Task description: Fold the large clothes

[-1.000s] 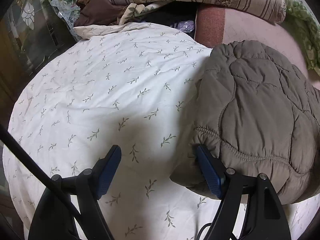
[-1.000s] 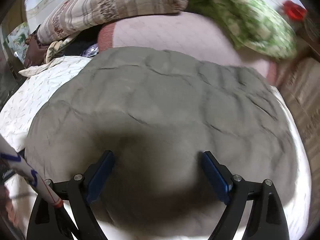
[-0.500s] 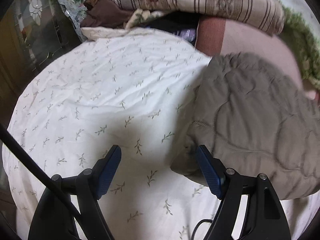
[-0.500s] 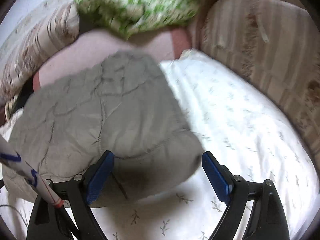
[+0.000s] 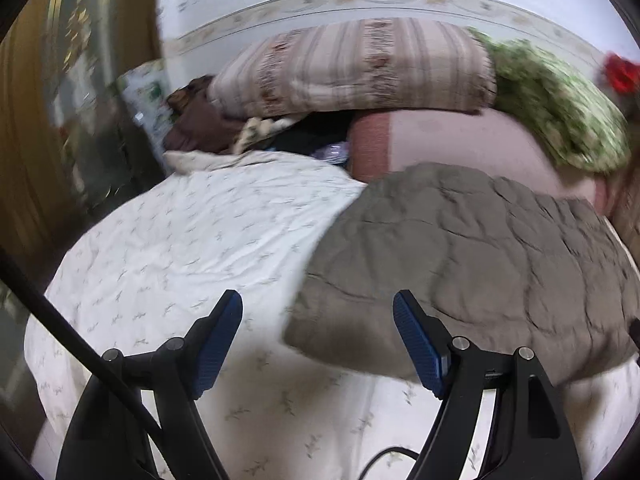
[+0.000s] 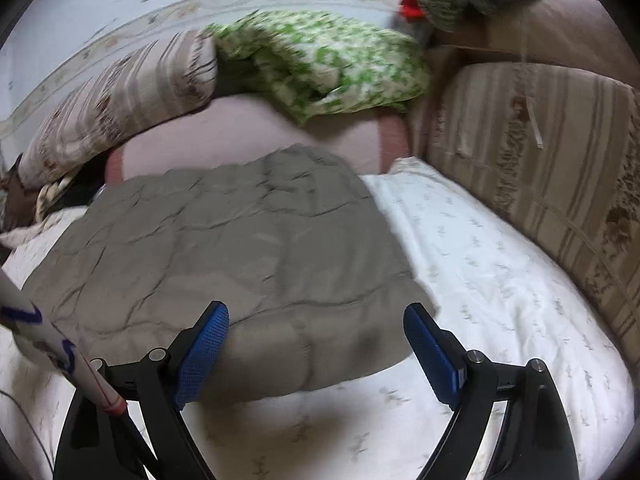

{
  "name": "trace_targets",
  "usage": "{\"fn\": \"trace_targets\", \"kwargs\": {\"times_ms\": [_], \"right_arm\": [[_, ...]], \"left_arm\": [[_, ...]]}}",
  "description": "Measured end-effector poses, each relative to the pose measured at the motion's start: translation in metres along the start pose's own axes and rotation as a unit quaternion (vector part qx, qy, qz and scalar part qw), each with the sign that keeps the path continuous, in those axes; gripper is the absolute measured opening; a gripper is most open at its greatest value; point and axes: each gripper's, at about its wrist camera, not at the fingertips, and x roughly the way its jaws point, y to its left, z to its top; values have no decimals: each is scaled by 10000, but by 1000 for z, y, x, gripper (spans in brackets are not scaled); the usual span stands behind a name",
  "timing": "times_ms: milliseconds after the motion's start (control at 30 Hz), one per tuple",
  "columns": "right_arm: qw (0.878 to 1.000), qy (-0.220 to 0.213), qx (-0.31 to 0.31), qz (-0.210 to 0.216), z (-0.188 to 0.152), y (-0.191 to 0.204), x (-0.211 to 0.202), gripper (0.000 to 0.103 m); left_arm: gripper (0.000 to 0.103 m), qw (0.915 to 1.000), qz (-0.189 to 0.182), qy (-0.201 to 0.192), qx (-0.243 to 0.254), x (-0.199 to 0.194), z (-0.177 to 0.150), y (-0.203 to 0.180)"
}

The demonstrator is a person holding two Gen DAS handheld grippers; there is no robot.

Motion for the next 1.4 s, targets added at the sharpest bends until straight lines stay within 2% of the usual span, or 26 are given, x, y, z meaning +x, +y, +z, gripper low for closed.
{"fn": "trace_targets", "kwargs": {"times_ms": [133,267,567,733,900,1033,1167,1267,1400], "right_arm": [[9992,188,-329,154,-9,23,9,92],[9981,170,-560,202,-11,35,9,92],[9973,288,-640,208,-13,37,15,92],[9988,135,-462,51,-3,21,11,92],[9998,47,-23,-203,11,-8,16,92],[9985,279,381,-264,19,-34,35,92],[9941,593,904,-3,24,-58,52,92],[9923,686,1028,11,32,-67,67,93],[9915,826,1004,57,43,-72,89,94]], "left_arm": [[77,9988,-322,128,336,-1,-9,-20],[77,9973,-500,300,445,4,-11,-25],[77,9961,-488,664,328,21,-14,-18],[77,9964,-393,668,350,24,-13,-16],[77,9969,-300,655,308,29,-9,-12],[77,9976,-162,599,317,33,-5,-9],[77,9979,-107,597,217,38,0,-3],[77,9977,-141,649,143,41,7,2],[77,9967,-354,573,-450,41,34,30]]}}
